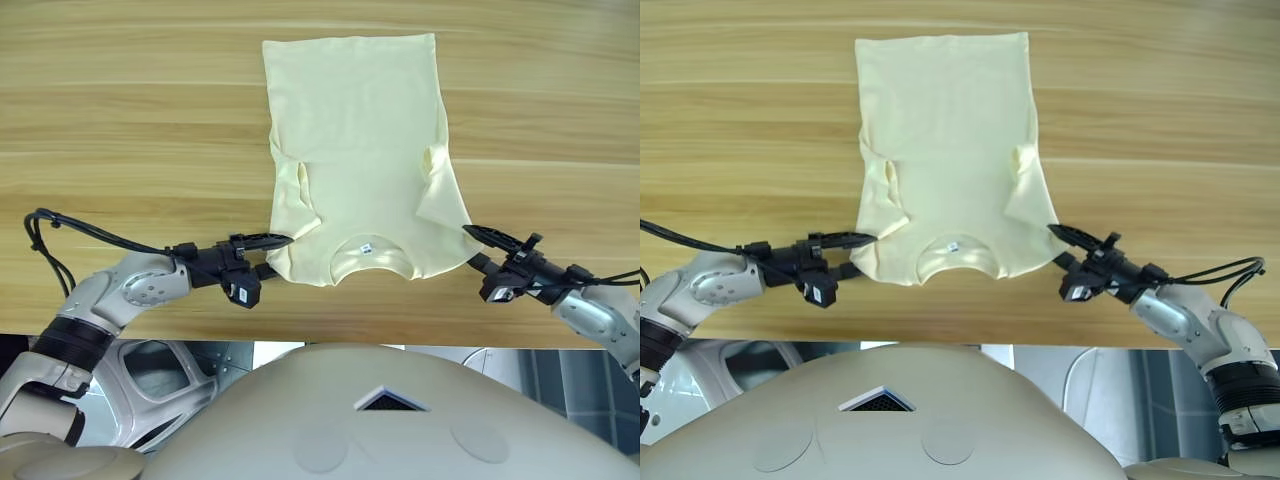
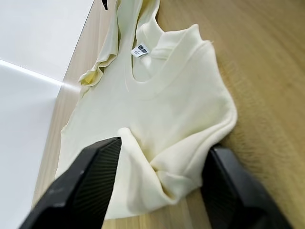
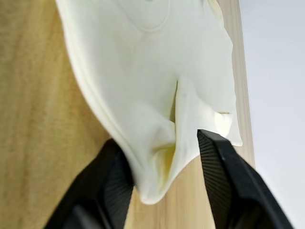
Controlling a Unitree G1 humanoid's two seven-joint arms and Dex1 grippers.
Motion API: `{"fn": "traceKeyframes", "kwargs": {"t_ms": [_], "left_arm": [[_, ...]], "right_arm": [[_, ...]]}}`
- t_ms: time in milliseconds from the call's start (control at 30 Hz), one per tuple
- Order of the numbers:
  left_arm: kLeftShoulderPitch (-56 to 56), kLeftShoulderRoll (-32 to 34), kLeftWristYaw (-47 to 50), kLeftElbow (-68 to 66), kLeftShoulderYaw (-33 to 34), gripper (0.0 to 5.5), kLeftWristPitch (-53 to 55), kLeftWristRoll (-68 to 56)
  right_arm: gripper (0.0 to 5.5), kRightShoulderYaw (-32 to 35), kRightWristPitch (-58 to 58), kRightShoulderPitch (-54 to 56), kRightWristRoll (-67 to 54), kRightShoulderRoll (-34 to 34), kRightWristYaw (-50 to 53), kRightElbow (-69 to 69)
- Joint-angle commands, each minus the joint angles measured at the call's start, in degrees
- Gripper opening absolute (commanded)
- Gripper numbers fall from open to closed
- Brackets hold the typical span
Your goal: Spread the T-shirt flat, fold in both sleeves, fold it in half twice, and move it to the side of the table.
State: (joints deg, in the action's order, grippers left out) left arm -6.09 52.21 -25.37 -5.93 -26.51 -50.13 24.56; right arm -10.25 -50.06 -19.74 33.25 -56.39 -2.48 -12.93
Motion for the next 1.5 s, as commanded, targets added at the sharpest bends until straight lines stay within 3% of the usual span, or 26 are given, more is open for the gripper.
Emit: {"fn": "traceKeyframes", "kwargs": {"t_ms": [33,300,633,833,1067,1333,1500], "left_arm": [[-2.13,-0.42,-2.54,-4.9,-2.62,1.96,2.68,6.58],[-0.74,-2.17,-0.3,-9.32,-2.0,0.84,3.48,7.75],[-4.68,-0.81,2.5,-7.8,-0.38,0.06,1.71,6.34],[-15.52,1.85,2.56,-0.1,0.44,0.0,0.41,1.45],[-29.66,3.39,3.76,12.36,3.99,0.0,4.22,-3.72],[-17.02,-4.28,2.07,10.6,8.73,0.0,4.27,-22.56],[-11.88,-10.5,0.97,6.52,9.81,0.0,5.56,-27.43]], "right_arm": [[1.31,-1.67,0.3,-0.74,1.81,0.08,-2.75,-1.41],[0.0,-1.55,0.26,-0.79,1.36,0.06,-2.53,-2.19],[0.0,-2.0,-2.29,-2.62,-3.17,-0.39,-5.05,0.36],[0.0,-1.1,-2.55,-10.62,-7.31,-2.73,-9.7,5.8],[0.0,7.07,-1.32,-25.19,-11.33,-2.88,-10.02,16.58],[0.0,3.31,-0.72,-11.53,-27.6,-0.6,-17.95,19.18],[0.0,0.25,0.29,-2.96,-32.6,1.58,-24.05,16.04]]}}
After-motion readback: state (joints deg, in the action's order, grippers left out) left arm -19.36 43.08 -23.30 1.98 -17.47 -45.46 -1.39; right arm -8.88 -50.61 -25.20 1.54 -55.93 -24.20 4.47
